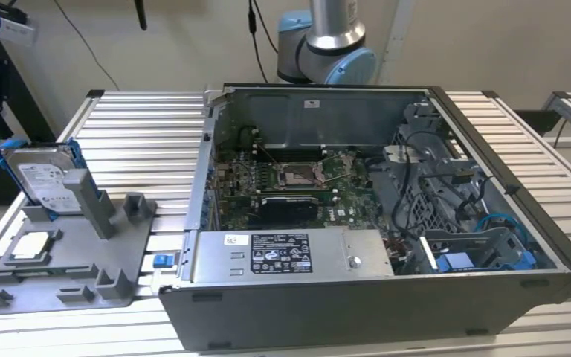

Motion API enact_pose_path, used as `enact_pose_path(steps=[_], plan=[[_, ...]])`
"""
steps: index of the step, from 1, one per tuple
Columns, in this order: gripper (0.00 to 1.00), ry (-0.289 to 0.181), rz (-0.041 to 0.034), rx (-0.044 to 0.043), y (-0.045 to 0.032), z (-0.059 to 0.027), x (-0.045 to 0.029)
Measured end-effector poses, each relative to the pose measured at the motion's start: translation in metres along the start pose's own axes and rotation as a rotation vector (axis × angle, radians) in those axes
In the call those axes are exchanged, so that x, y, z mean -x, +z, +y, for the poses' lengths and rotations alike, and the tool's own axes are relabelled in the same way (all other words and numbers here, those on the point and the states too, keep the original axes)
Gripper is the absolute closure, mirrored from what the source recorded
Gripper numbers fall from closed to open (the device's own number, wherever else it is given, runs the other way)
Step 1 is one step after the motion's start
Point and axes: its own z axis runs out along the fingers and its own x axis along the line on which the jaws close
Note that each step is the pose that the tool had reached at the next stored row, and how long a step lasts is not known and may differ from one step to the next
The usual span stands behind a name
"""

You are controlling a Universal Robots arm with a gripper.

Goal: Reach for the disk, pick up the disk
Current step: 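Pick up the disk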

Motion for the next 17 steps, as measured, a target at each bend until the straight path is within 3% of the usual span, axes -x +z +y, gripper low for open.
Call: enact_pose_path(steps=[5, 9, 10, 17], plan=[[1.00, -0.052, -0.0033, -0.0226, 0.0022, 0.0000, 0.0007], [1.00, -0.052, -0.0042, -0.0229, 0.0025, 0.0002, 0.0017], [0.00, -0.052, -0.0042, -0.0229, 0.0025, 0.0002, 0.0017], [0.00, -0.054, -0.0043, -0.0233, 0.0063, 0.0049, 0.0039]])
